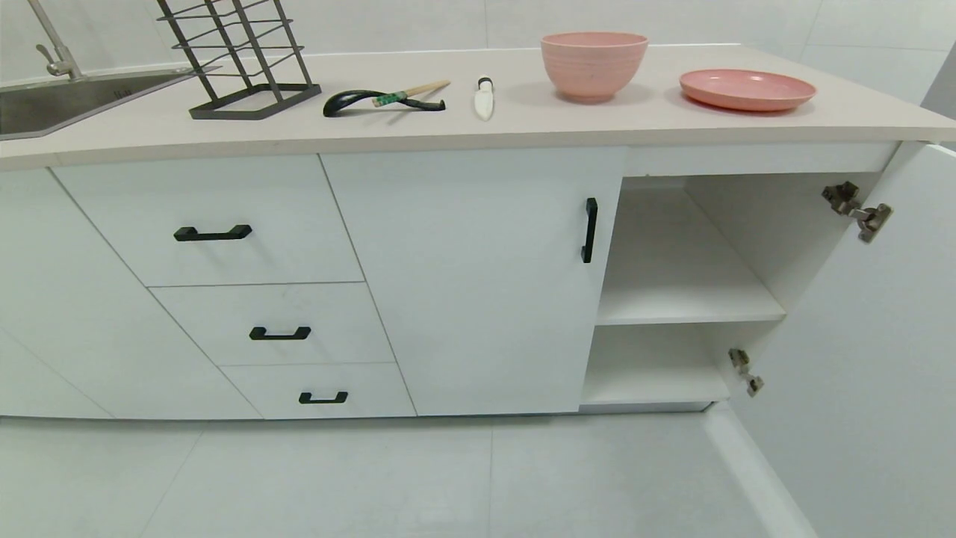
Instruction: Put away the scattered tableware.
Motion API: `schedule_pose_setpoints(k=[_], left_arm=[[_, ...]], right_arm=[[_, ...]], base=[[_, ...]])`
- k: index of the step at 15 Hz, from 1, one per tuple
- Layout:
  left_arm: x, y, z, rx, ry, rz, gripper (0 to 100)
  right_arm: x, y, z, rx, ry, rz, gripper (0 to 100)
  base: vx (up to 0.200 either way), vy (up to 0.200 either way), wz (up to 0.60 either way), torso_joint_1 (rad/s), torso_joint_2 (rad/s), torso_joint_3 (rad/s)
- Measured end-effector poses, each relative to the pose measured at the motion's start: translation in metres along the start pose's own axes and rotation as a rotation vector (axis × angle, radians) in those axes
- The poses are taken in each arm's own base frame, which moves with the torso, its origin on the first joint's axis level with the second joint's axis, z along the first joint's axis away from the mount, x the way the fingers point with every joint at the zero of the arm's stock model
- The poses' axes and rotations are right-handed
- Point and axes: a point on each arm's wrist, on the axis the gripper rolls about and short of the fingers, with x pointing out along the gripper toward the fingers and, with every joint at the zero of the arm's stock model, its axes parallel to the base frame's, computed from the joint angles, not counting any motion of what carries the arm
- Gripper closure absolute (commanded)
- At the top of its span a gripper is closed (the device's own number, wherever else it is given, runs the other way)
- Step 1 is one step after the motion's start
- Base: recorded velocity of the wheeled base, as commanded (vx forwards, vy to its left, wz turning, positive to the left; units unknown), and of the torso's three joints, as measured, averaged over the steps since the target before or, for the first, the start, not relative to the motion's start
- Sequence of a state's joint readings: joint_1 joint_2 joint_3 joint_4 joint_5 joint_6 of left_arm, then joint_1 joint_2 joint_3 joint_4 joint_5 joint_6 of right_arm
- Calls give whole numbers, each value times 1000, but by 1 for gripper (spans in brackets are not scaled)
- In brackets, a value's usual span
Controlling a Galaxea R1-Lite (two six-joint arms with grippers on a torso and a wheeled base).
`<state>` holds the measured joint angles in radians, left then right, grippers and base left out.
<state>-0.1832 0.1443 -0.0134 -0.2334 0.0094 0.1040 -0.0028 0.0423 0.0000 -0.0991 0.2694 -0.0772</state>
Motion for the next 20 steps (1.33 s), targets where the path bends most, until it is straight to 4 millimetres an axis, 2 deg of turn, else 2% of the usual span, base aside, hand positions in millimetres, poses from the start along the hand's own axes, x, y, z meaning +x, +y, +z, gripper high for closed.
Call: schedule_pose_setpoints(k=[2, 5, 8, 12, 18, 20], left_arm=[[-7, -2, -17, 28, 113, 174, 0], [-13, -3, -23, 4, 113, 292, 0], [-14, -4, -24, -29, 89, 304, 0], [-14, -4, -26, -147, 80, 298, 0], [-14, -5, -27, -142, 91, 282, 0], [-14, -5, -27, -142, 92, 283, 0]], right_arm=[[-2, -1, -6, 20, 38, -77, 0], [-3, 2, -7, -83, 17, 49, 0], [-3, 3, -6, -71, 12, 73, 0], [-4, -3, -10, -12, 63, -177, 0], [-4, -3, -11, 70, 65, -218, 0], [-4, -3, -11, 73, 66, -223, 0]], base=[[0, 0, 0, 0, 0, 0], [0, 0, 0, 0, 0, 0], [0, 0, 0, 0, 0, 0], [0, 0, 0, 0, 0, 0], [0, 0, 0, 0, 0, 0], [0, -200, 0, 2, 2, 5]])
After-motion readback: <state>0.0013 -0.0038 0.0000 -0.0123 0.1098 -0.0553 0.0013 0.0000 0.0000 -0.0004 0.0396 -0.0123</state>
